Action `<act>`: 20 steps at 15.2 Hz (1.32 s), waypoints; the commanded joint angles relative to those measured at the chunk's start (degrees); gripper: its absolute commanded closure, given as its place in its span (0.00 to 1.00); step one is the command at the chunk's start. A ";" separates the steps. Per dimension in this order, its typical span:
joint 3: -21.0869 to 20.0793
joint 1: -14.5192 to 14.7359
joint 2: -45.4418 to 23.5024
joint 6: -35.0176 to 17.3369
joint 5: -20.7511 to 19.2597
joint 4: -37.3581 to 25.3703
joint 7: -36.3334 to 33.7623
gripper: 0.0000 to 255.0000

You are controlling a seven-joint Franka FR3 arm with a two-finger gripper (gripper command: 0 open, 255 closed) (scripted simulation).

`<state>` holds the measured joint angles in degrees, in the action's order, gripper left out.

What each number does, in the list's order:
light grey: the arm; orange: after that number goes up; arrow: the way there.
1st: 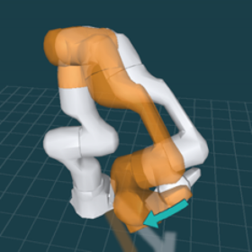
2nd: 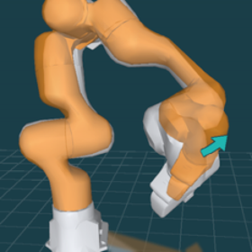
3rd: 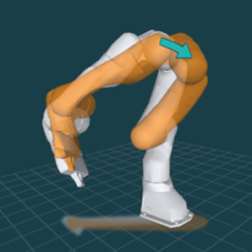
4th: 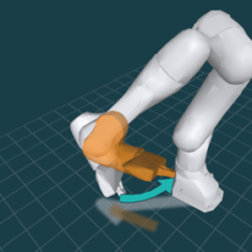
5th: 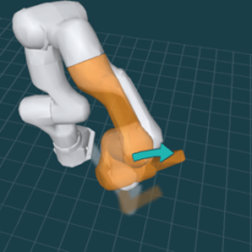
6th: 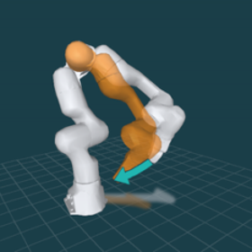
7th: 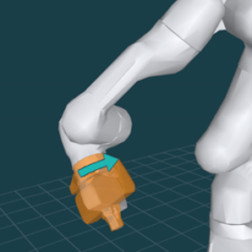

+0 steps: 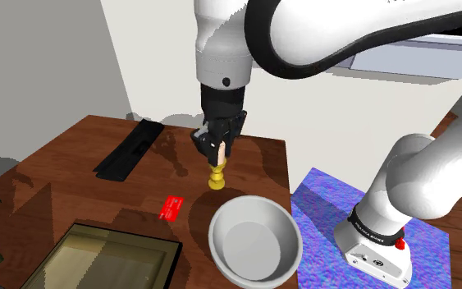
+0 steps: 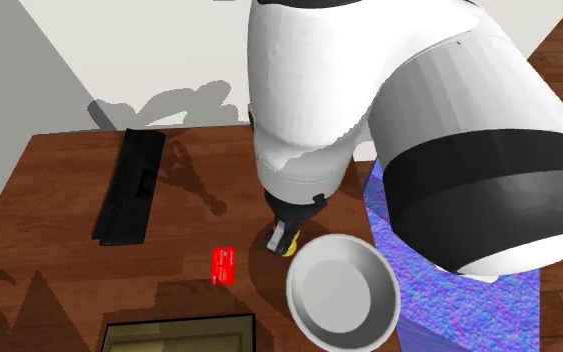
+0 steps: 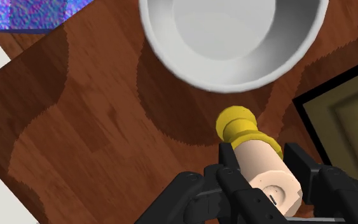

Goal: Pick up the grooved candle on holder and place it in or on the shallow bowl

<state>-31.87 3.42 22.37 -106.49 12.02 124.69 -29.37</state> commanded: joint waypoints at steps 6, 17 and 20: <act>1.00 5.62 13.82 7.03 5.79 5.90 -2.08 1.00; -0.45 8.72 19.15 4.49 9.07 13.46 -3.29 1.00; -1.19 8.92 19.04 2.23 9.66 15.59 -3.16 1.00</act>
<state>-32.86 12.22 41.31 -103.60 21.47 139.56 -32.56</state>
